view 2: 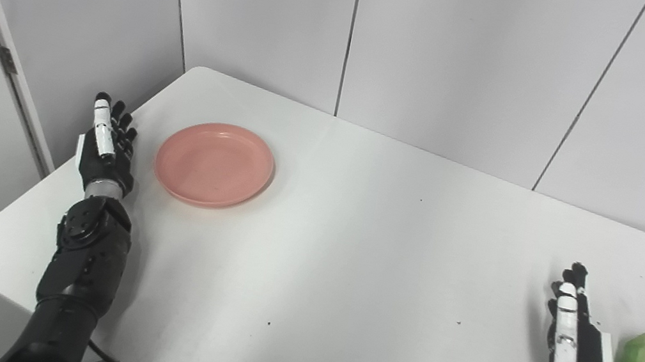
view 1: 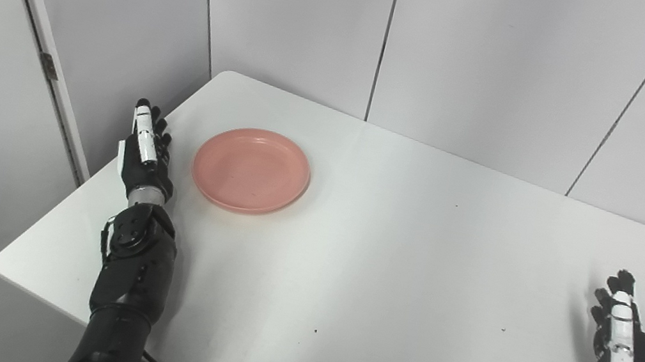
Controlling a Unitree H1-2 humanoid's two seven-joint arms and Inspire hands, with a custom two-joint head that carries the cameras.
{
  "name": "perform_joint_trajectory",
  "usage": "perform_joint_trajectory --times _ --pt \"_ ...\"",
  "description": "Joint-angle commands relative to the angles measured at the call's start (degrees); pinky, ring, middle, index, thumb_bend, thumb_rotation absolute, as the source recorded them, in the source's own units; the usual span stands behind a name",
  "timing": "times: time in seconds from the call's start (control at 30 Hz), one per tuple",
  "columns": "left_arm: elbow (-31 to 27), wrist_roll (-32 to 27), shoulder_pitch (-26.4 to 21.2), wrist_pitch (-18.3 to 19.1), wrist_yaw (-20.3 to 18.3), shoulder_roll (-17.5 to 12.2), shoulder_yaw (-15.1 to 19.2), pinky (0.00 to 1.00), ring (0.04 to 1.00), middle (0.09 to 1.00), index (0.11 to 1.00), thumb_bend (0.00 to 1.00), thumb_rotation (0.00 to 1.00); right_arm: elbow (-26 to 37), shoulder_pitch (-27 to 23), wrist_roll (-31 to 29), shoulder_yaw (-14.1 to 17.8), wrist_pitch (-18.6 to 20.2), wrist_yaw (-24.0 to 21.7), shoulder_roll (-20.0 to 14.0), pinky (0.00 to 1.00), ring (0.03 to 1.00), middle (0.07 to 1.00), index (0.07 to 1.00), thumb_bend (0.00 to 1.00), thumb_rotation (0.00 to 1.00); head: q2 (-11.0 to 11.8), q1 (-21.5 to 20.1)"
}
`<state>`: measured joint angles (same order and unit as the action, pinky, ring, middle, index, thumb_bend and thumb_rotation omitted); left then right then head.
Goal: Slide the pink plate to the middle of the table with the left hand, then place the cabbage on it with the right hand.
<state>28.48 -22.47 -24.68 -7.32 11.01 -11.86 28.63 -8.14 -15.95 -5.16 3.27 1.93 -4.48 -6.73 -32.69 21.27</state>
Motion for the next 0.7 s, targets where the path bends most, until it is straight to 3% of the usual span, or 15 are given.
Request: perform_joint_trajectory --times 0.0,0.43,0.67 --pt "0.28 -0.77 -2.51 -1.09 -0.91 -1.01 -0.21 1.00 0.983 0.975 0.986 0.39 1.00 2.00 -1.42 -0.27 0.15 0.00 -0.13 -0.20 1.00 0.982 0.993 1.000 0.16 1.00 -0.01 0.01" --pt "4.93 0.52 -4.20 -1.66 -1.96 -0.53 -2.78 0.97 0.967 0.955 0.958 0.41 1.00 1.74 -1.38 0.82 -0.11 -0.19 0.38 0.05 1.00 0.975 0.987 0.998 0.17 1.00 -0.01 -1.17" --pt "7.27 -0.12 -5.10 -2.27 -4.47 0.25 -4.91 0.99 0.969 0.956 0.958 0.42 1.00 1.27 -1.59 0.63 0.09 -0.42 0.55 0.41 1.00 0.977 0.987 0.997 0.17 1.00 -0.01 -1.80"
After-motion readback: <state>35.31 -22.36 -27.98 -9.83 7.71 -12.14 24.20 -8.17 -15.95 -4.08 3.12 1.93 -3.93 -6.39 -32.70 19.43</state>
